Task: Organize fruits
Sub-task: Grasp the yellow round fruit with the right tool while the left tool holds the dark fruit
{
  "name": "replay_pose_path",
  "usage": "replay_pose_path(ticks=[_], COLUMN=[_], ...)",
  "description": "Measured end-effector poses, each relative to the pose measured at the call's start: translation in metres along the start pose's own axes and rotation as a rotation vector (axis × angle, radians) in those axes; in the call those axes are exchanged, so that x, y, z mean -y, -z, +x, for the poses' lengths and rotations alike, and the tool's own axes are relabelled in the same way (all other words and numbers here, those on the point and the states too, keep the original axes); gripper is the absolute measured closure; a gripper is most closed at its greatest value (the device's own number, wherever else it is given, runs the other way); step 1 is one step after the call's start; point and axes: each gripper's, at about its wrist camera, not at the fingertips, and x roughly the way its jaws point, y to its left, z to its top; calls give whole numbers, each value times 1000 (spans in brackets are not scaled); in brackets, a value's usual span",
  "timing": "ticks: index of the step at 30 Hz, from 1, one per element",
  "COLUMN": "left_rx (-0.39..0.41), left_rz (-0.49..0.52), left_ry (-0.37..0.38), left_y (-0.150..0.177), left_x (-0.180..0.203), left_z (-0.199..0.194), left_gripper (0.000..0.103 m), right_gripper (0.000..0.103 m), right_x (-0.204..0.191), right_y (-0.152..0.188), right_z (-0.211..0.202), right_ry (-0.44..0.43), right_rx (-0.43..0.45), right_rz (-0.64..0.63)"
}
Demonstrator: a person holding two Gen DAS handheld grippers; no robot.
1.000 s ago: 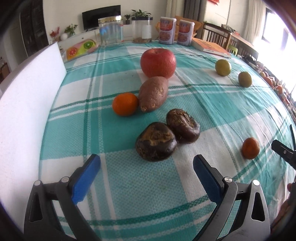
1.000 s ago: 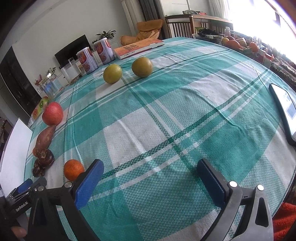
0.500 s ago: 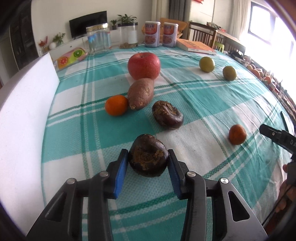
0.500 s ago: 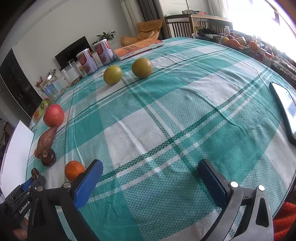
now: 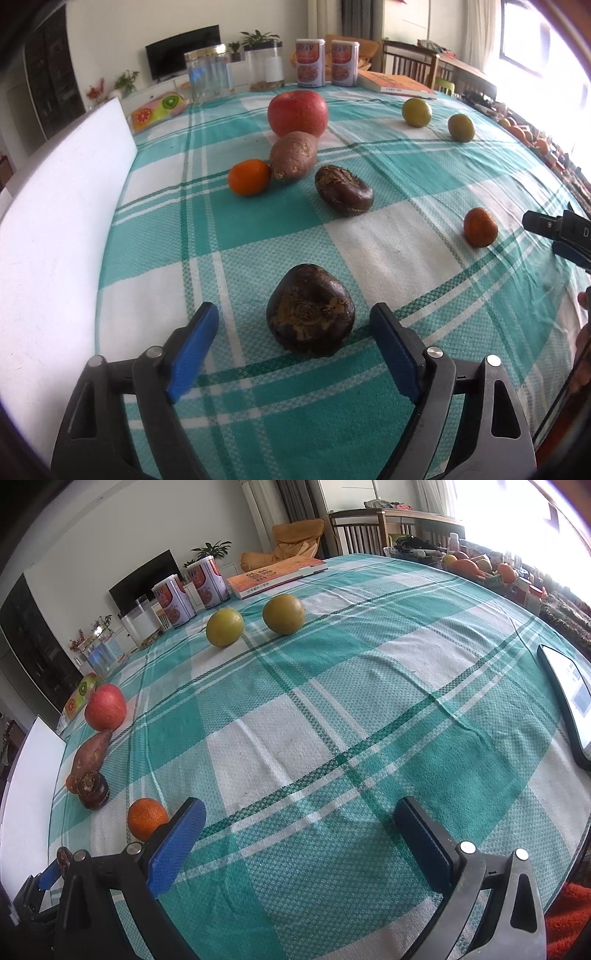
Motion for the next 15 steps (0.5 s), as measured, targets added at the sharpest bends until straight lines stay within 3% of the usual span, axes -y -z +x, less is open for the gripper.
replay_pose_path(ticks=[9,15], left_rx=[-17,-17], left_rz=[-36,-36], left_ry=[-5,-5], left_y=[0,0], left_x=[-6,-6], left_z=[4,4], left_gripper=[5,5], right_gripper=[0,0], right_x=[-3,29], right_y=[0,-4], right_z=[1,-10], right_ry=[11,-112], right_rx=[-4,45], right_rz=[-12,157])
